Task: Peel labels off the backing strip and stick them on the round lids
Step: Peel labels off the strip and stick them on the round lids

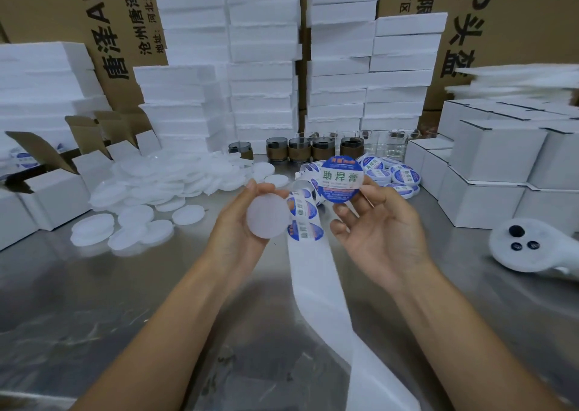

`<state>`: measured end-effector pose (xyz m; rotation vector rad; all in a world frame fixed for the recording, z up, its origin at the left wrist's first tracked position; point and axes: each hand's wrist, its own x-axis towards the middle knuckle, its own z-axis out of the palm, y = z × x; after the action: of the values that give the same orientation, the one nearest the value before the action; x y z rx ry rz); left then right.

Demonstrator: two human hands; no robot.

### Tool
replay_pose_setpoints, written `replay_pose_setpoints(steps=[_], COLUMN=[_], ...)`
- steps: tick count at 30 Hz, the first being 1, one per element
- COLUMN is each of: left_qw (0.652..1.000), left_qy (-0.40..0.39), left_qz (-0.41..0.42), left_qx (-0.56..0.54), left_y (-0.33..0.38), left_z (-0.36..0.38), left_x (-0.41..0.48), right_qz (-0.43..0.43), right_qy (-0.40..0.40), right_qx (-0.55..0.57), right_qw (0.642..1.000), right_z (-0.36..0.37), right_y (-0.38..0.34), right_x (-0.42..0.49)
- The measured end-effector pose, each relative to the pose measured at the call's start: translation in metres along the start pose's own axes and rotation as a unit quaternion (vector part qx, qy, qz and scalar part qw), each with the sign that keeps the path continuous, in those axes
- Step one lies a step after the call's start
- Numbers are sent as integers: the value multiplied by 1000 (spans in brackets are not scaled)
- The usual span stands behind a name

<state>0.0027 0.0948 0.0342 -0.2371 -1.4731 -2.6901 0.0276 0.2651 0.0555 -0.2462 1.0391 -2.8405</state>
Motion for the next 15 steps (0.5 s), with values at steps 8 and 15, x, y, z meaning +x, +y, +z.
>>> replay_pose_setpoints(steps=[8,15], left_qw=[992,992], left_qy=[-89,-88], left_qz=[-83,-93], left_qx=[33,3], left_y=[-8,-12], left_z=[8,9], left_x=[-2,0], right_qz=[3,-20], right_qy=[-26,0], right_qx=[-167,-301], right_qw=[986,953], right_z=[5,2], right_y=[15,24], right_x=[-3,-1])
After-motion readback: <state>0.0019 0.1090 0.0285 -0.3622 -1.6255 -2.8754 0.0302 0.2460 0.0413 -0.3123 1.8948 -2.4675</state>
